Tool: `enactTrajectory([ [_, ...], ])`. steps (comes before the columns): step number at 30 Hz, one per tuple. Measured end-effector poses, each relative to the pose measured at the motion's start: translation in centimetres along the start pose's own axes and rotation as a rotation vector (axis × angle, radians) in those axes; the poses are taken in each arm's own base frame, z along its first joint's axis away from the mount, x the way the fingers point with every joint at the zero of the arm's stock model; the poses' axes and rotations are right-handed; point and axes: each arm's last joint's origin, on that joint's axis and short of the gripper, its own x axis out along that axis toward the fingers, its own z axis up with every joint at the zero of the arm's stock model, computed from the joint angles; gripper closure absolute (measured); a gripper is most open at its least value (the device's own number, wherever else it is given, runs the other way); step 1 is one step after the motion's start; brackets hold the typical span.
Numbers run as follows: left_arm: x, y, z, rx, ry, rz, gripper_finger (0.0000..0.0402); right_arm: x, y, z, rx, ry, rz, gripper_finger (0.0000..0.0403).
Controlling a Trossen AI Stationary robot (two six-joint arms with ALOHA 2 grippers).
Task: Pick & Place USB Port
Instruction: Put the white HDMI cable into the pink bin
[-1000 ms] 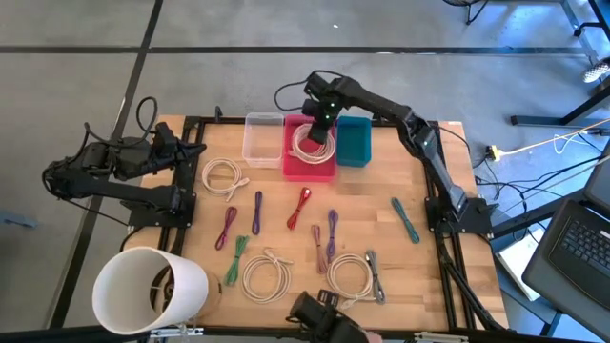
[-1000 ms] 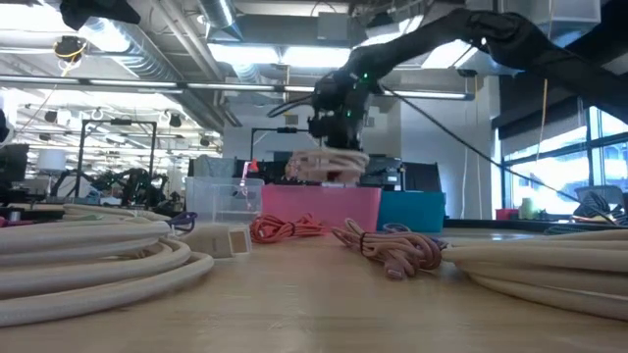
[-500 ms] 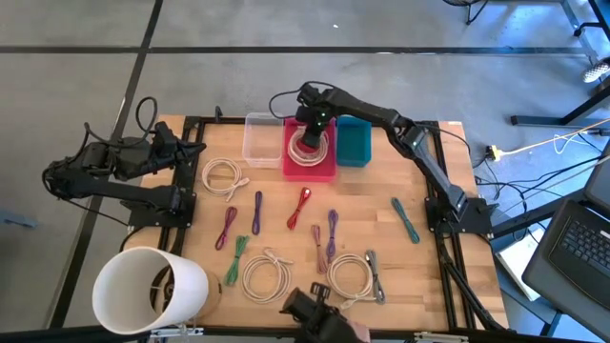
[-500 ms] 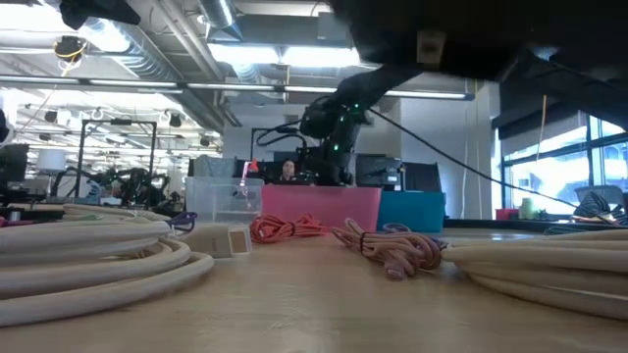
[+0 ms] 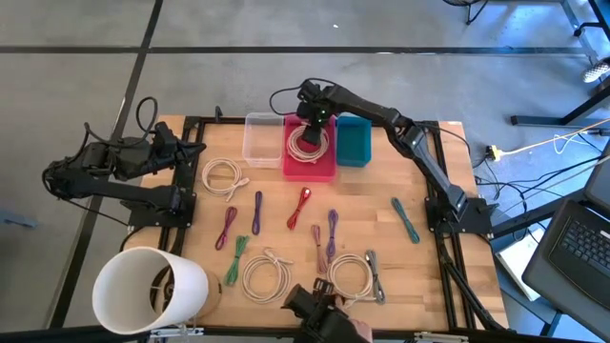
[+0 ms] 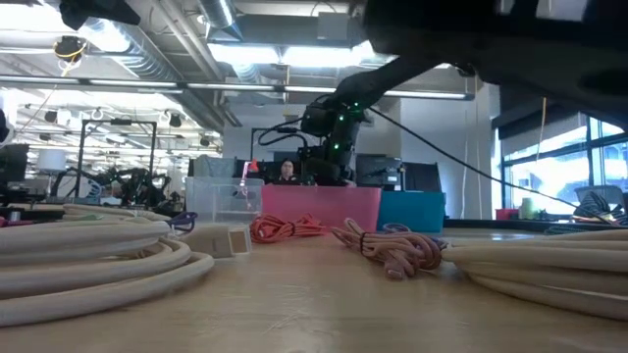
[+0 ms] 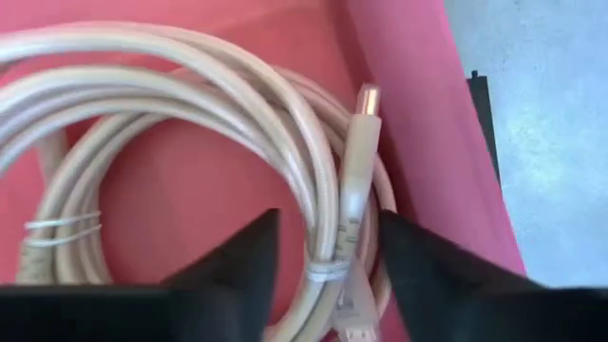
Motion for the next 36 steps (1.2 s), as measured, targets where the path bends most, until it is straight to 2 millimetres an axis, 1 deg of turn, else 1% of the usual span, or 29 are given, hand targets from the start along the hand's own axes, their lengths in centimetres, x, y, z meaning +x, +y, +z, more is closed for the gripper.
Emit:
enactTrajectory([
  [2,0.0,0.0,0.0,0.002,0.000,0.000,0.0394,-0.7,-0.1,0.3,0.017,-0.005,-0.003,0.0157],
  [4,0.0,0.0,0.0,0.007,0.001,-0.001,0.0394,-1.6,-0.1,0.5,0.028,-0.001,-0.002,0.0127],
  [6,0.0,0.0,-0.1,0.009,0.005,0.000,0.0394,-2.9,-0.1,0.8,0.046,0.000,-0.002,0.0110],
  [9,0.0,0.0,-0.3,0.021,0.028,-0.010,0.0394,-5.6,0.5,0.5,0.064,-0.001,0.000,0.0103],
  [11,0.0,0.1,-0.7,0.029,0.070,-0.015,0.0394,-8.2,1.3,0.4,0.068,-0.009,0.003,0.0106],
  [13,0.1,0.1,-1.0,0.025,0.113,-0.004,0.0394,-10.9,2.5,0.1,0.055,-0.015,0.010,0.0112],
  [18,0.7,-0.1,-1.9,0.083,0.260,0.007,0.0390,-18.2,6.5,-1.0,-0.020,-0.069,0.039,0.0126],
  [22,1.7,-0.4,-2.4,0.080,0.370,0.115,0.0372,-23.8,9.5,-2.7,-0.026,-0.134,0.048,0.0130],
  [27,3.3,-0.6,-2.6,0.087,0.494,0.246,0.0331,-29.5,12.1,-5.4,0.022,-0.211,-0.038,0.0130],
  [29,4.0,-0.4,-2.7,0.084,0.556,0.301,0.0314,-31.1,12.8,-6.3,0.044,-0.237,-0.080,0.0130],
  [32,5.2,-0.2,-2.8,0.070,0.666,0.335,0.0292,-32.7,13.7,-7.4,0.079,-0.264,-0.108,0.0130],
  [34,6.4,0.0,-2.7,0.062,0.726,0.312,0.0282,-33.4,14.1,-8.0,0.093,-0.268,-0.110,0.0130],
  [36,7.7,0.2,-2.5,0.077,0.777,0.255,0.0274,-33.5,14.5,-8.1,0.098,-0.267,-0.103,0.0130],
])
